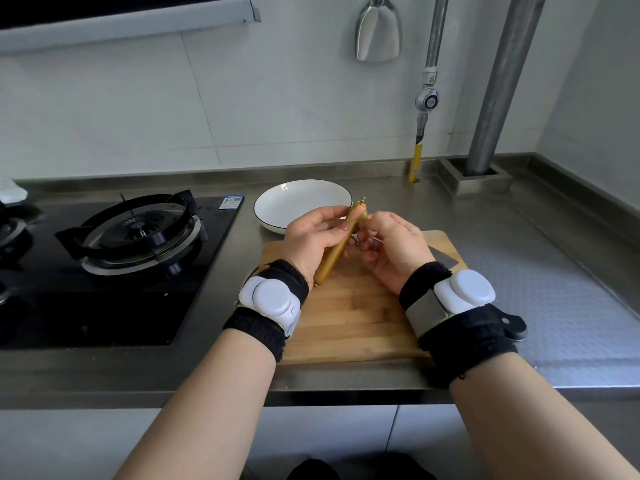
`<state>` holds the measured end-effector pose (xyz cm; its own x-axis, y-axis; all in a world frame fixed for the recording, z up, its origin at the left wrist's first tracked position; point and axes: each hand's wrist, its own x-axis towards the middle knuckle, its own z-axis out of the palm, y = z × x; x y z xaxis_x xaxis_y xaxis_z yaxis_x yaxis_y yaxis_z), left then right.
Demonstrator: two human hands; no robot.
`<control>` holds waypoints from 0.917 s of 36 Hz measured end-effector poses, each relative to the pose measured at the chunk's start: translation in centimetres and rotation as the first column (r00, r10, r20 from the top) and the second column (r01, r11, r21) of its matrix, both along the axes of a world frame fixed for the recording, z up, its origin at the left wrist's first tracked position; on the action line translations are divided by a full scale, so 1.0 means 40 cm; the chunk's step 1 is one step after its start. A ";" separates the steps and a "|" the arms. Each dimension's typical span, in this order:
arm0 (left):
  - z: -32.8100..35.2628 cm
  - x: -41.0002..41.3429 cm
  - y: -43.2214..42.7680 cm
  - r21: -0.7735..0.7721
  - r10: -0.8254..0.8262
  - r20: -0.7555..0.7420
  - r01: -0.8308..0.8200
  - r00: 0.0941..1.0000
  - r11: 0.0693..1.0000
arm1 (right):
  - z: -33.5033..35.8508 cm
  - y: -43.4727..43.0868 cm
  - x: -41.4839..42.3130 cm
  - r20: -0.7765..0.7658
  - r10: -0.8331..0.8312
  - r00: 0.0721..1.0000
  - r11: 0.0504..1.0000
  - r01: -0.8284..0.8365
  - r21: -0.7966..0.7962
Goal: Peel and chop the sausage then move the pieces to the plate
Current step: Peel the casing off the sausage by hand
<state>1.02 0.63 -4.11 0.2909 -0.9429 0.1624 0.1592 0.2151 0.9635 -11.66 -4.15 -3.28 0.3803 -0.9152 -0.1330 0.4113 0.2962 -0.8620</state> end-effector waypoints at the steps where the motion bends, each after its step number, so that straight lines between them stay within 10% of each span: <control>1: -0.001 -0.001 -0.001 0.002 -0.003 0.001 0.003 1.000 1.000 | 0.000 0.001 0.001 -0.011 0.001 1.000 1.000 -0.001 0.000; 33: 0.001 0.006 0.004 0.025 0.011 -0.038 -0.010 0.999 1.000 | -0.010 0.006 0.000 -0.187 0.131 0.974 0.965 -0.168 -0.201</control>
<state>1.26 0.80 -4.07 0.3063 -0.9433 0.1276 0.1935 0.1929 0.9619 -11.64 -3.90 -3.66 0.5037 -0.8638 -0.0156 0.2174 0.1442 -0.9654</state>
